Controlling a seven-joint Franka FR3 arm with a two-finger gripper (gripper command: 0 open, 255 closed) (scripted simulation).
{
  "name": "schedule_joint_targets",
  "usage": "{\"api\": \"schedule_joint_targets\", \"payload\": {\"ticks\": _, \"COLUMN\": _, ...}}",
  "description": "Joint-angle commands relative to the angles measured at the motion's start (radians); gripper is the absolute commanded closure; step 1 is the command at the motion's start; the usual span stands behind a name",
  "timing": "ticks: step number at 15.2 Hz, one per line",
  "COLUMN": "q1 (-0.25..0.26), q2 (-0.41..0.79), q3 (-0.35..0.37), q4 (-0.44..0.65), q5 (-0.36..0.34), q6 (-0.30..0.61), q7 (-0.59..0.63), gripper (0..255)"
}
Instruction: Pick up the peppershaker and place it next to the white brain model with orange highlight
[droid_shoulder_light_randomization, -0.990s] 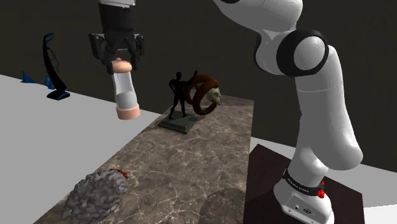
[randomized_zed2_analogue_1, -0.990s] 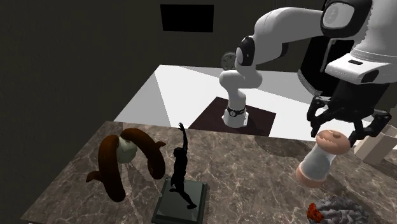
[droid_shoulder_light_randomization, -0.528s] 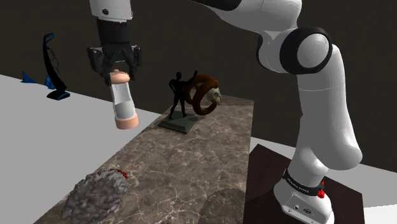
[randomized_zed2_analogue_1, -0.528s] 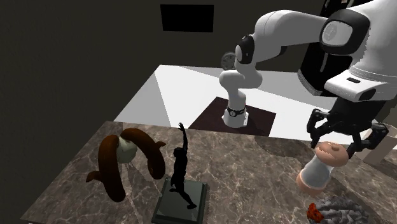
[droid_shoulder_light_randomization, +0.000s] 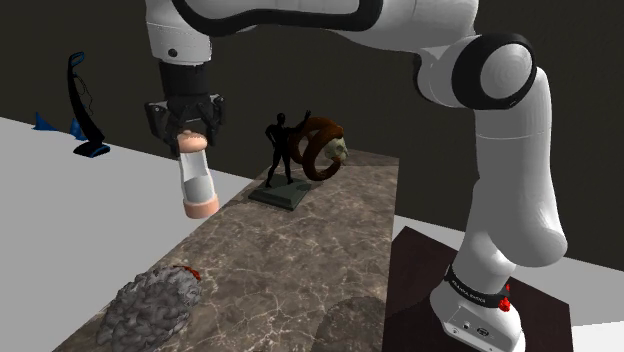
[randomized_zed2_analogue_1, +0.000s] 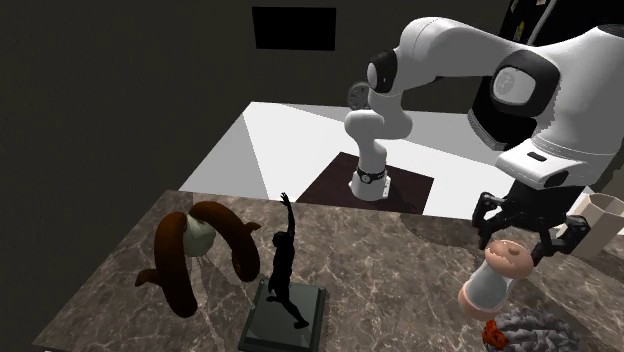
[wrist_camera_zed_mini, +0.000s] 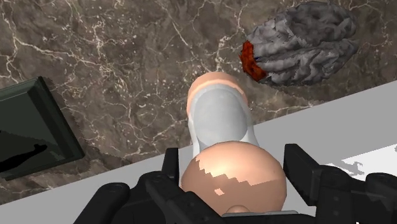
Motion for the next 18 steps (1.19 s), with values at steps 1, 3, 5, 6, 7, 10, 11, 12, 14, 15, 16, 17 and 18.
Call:
{"api": "schedule_joint_targets", "payload": {"ticks": 1, "q1": -0.004, "q2": -0.007, "q3": 0.0, "q4": -0.036, "q5": 0.002, "q6": 0.03, "q7": 0.003, "gripper": 255}}
{"api": "schedule_joint_targets", "payload": {"ticks": 3, "q1": -0.008, "q2": -0.015, "q3": 0.0, "q4": -0.075, "q5": 0.004, "q6": 0.061, "q7": 0.004, "gripper": 255}}
{"api": "schedule_joint_targets", "payload": {"ticks": 5, "q1": -0.012, "q2": -0.021, "q3": 0.0, "q4": -0.111, "q5": 0.006, "q6": 0.091, "q7": 0.006, "gripper": 255}}
{"api": "schedule_joint_targets", "payload": {"ticks": 6, "q1": -0.014, "q2": -0.024, "q3": -0.001, "q4": -0.128, "q5": 0.007, "q6": 0.106, "q7": 0.006, "gripper": 255}}
{"api": "schedule_joint_targets", "payload": {"ticks": 7, "q1": -0.016, "q2": -0.026, "q3": -0.001, "q4": -0.145, "q5": 0.007, "q6": 0.12, "q7": 0.007, "gripper": 255}}
{"api": "schedule_joint_targets", "payload": {"ticks": 10, "q1": -0.02, "q2": -0.03, "q3": -0.002, "q4": -0.192, "q5": 0.008, "q6": 0.163, "q7": 0.01, "gripper": 255}}
{"api": "schedule_joint_targets", "payload": {"ticks": 11, "q1": -0.022, "q2": -0.031, "q3": -0.002, "q4": -0.207, "q5": 0.008, "q6": 0.177, "q7": 0.011, "gripper": 255}}
{"api": "schedule_joint_targets", "payload": {"ticks": 12, "q1": -0.023, "q2": -0.032, "q3": -0.002, "q4": -0.222, "q5": 0.007, "q6": 0.191, "q7": 0.012, "gripper": 255}}
{"api": "schedule_joint_targets", "payload": {"ticks": 14, "q1": -0.025, "q2": -0.033, "q3": -0.003, "q4": -0.249, "q5": 0.007, "q6": 0.218, "q7": 0.014, "gripper": 255}}
{"api": "schedule_joint_targets", "payload": {"ticks": 15, "q1": -0.026, "q2": -0.032, "q3": -0.003, "q4": -0.263, "q5": 0.006, "q6": 0.231, "q7": 0.015, "gripper": 255}}
{"api": "schedule_joint_targets", "payload": {"ticks": 16, "q1": -0.026, "q2": -0.032, "q3": -0.004, "q4": -0.275, "q5": 0.006, "q6": 0.244, "q7": 0.016, "gripper": 255}}
{"api": "schedule_joint_targets", "payload": {"ticks": 17, "q1": -0.027, "q2": -0.031, "q3": -0.004, "q4": -0.288, "q5": 0.005, "q6": 0.257, "q7": 0.018, "gripper": 255}}
{"api": "schedule_joint_targets", "payload": {"ticks": 18, "q1": -0.028, "q2": -0.03, "q3": -0.005, "q4": -0.3, "q5": 0.004, "q6": 0.27, "q7": 0.019, "gripper": 255}}
